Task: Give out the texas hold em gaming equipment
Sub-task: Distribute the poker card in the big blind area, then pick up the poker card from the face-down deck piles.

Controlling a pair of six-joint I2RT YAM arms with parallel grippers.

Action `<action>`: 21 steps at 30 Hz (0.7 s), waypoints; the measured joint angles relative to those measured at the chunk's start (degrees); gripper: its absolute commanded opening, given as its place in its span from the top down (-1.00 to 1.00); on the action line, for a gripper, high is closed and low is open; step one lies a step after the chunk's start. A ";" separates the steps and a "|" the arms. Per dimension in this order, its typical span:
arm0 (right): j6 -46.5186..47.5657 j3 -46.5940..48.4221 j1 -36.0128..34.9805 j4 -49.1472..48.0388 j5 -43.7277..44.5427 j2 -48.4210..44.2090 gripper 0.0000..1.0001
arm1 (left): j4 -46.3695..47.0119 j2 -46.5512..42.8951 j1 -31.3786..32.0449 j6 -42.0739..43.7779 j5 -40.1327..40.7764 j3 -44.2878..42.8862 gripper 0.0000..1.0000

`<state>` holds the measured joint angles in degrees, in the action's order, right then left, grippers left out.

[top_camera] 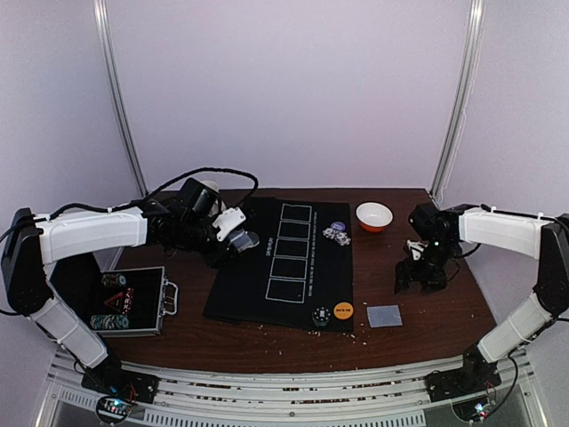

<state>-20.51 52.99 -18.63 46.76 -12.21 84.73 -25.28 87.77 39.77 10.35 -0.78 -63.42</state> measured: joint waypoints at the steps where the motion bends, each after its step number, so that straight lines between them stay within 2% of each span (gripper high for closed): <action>1: -0.13 3.06 -0.46 1.51 2.91 -0.59 -1.00 | 0.00 0.00 -0.02 0.02 -0.35 0.00 0.02; 5: -0.24 12.72 -6.75 0.48 5.49 -1.09 -1.00 | -0.02 0.00 -0.04 0.42 -1.36 0.00 0.02; 9: -0.44 19.61 -16.20 -11.47 -3.89 0.96 -1.00 | 0.00 0.00 -0.04 0.87 -2.54 0.00 0.02; 15: -5.35 27.63 -20.65 -36.24 -20.85 15.23 -1.00 | -0.02 0.00 -0.04 1.51 -3.72 0.11 0.02; 21: -6.91 35.80 -21.92 -45.81 -28.65 29.94 -0.99 | -0.02 0.00 -0.04 1.75 -5.40 0.15 0.02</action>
<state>-27.42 88.79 -40.56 0.95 -40.86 114.67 -25.30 87.77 39.72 12.10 -6.17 -63.26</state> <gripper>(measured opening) 0.999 0.493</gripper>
